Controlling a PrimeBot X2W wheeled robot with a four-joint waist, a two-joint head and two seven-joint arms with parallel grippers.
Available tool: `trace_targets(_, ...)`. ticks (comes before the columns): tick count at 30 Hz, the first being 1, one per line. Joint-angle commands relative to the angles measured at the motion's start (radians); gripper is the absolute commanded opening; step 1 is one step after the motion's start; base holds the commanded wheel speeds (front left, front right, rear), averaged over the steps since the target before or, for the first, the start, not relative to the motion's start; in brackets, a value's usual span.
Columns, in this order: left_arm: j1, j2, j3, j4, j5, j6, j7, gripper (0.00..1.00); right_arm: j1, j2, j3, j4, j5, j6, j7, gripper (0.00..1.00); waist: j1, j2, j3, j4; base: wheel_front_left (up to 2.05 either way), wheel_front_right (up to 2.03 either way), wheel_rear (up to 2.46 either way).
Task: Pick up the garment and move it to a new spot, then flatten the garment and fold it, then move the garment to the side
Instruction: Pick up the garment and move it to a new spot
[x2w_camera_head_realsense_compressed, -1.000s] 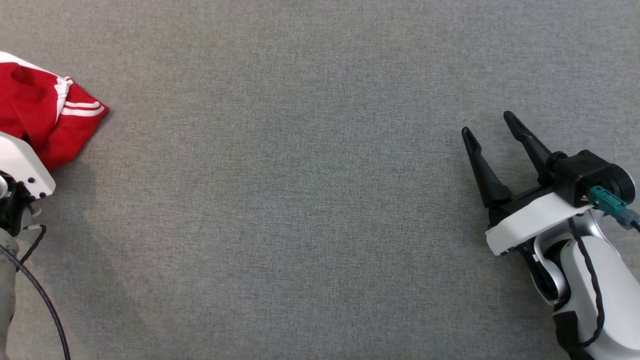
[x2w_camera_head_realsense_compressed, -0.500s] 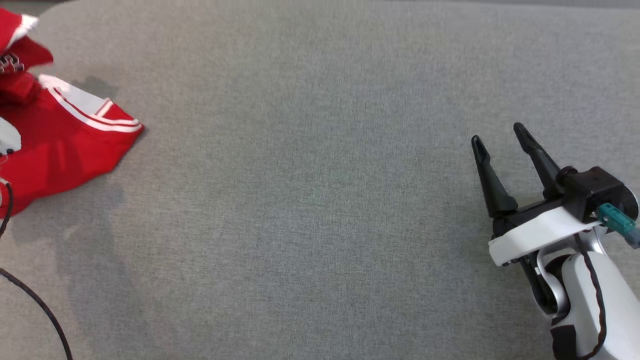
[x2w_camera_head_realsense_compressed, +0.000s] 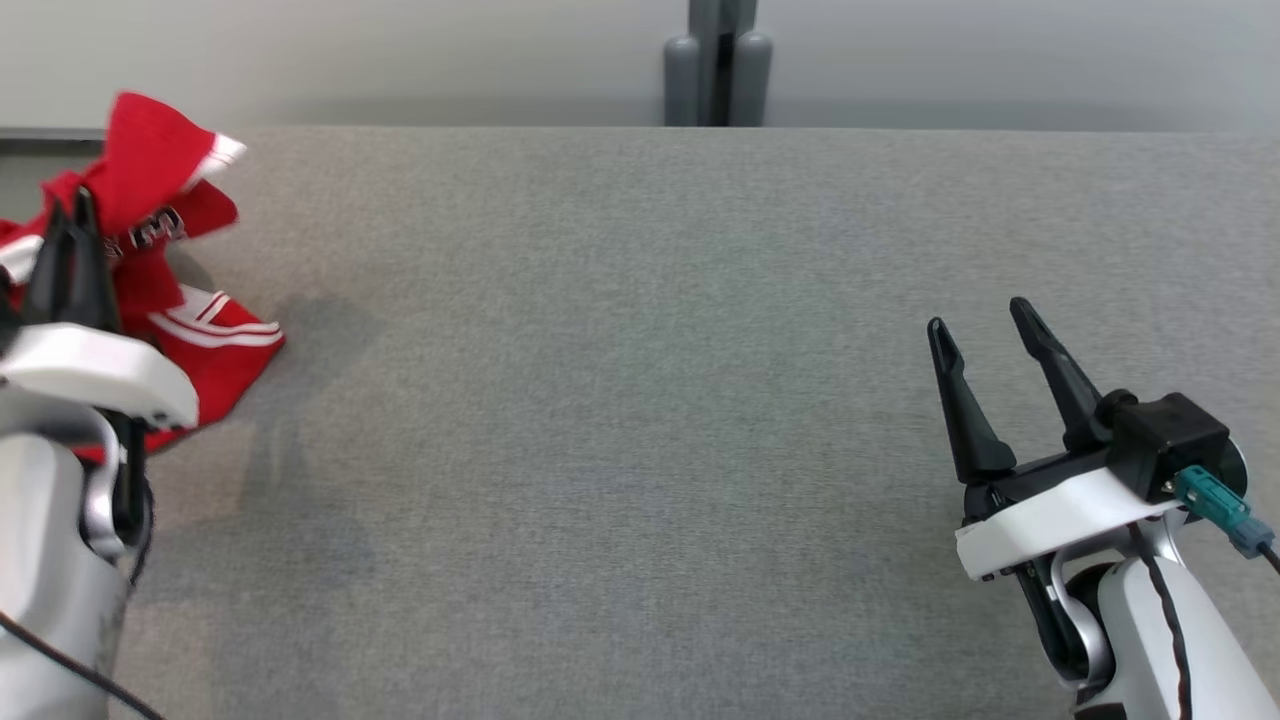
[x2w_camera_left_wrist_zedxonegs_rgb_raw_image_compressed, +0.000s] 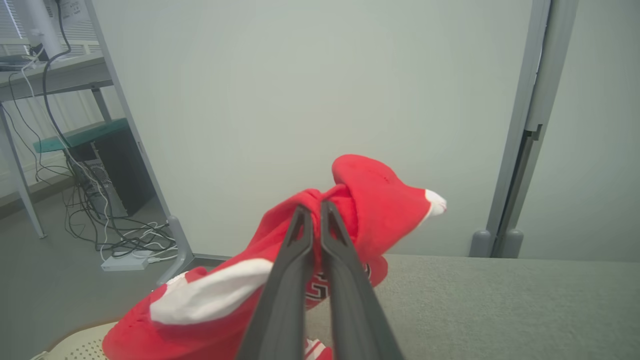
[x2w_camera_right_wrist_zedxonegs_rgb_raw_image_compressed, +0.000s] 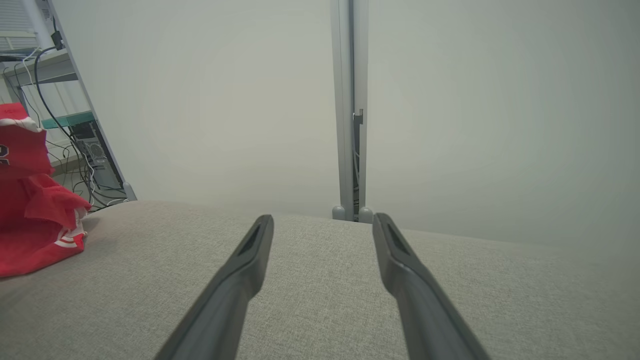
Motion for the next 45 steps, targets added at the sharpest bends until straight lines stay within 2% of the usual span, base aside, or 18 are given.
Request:
trace_targets(1, 0.046, 0.007, -0.002, -0.063, 0.011, 0.023, 0.010, 0.00, 0.017, 0.003, 0.002, -0.003, 0.003, 0.002, -0.009, 1.00, 0.0000, -0.0001, -0.026, -0.030, 0.00, 0.00, 0.00)
trace_targets(7, 0.286, 0.006, -0.025, -0.406, 0.027, 0.125, 0.110, 0.00, 0.048, 0.013, 0.006, -0.029, 0.009, 0.002, -0.010, 1.00, 0.0000, -0.0001, -0.058, -0.103, 0.00, 0.00, 0.00)
trace_targets(8, 0.286, 0.006, -0.025, -0.406, 0.027, 0.125, 0.110, 0.00, 0.048, 0.013, 0.006, -0.029, 0.009, 0.002, -0.010, 1.00, 0.0000, -0.0001, -0.058, -0.103, 0.00, 0.00, 0.00)
trace_targets(12, 0.383, -0.003, -0.074, -0.554, 0.047, 0.155, 0.160, 0.00, 0.069, 0.020, 0.003, -0.043, 0.009, 0.002, -0.009, 1.00, 0.0000, -0.0001, -0.068, -0.150, 0.00, 0.00, 0.00)
trace_targets(16, 0.419, -0.037, -0.137, -0.614, 0.055, 0.148, 0.181, 0.00, 0.091, 0.027, -0.015, -0.061, 0.013, 0.002, -0.008, 1.00, 0.0000, -0.0001, -0.061, -0.190, 0.00, 0.00, 0.00)
trace_targets(24, 0.340, -0.143, -0.282, -0.549, 0.064, 0.067, 0.163, 0.00, 0.092, 0.035, -0.017, -0.077, 0.018, 0.002, -0.003, 1.00, 0.0000, -0.0001, -0.023, -0.304, 0.00, 0.00, 0.00)
trace_targets(32, 0.216, -0.264, -0.378, -0.395, 0.070, 0.008, 0.139, 0.00, 0.077, 0.038, -0.038, -0.081, 0.027, 0.002, -0.019, 1.00, 0.0000, -0.0001, 0.040, -0.413, 0.00, 0.00, 0.00)
trace_targets(41, 0.112, -0.314, -0.432, -0.144, 0.045, -0.065, 0.125, 0.00, 0.058, 0.039, -0.034, -0.053, 0.052, 0.002, -0.040, 1.00, 0.0000, -0.0001, 0.103, -0.455, 0.00, 0.00, 0.00)
trace_targets(42, 0.105, -0.319, -0.435, -0.125, 0.046, -0.067, 0.115, 0.35, 0.054, 0.039, -0.033, -0.048, 0.055, 0.002, -0.042, 1.00, 0.0000, -0.0001, 0.104, -0.454, 0.00, 0.00, 0.00)
trace_targets(43, 0.090, -0.329, -0.442, -0.095, 0.044, -0.069, 0.091, 1.00, 0.047, 0.039, -0.031, -0.041, 0.057, 0.002, -0.049, 1.00, 0.0000, -0.0001, 0.103, -0.449, 0.00, 0.00, 0.00)
trace_targets(45, 0.091, -0.332, -0.450, -0.073, 0.037, -0.074, 0.073, 1.00, 0.049, 0.039, -0.033, -0.027, 0.057, 0.002, -0.051, 1.00, 0.0000, -0.0001, 0.095, -0.437, 0.00, 0.00, 0.00)
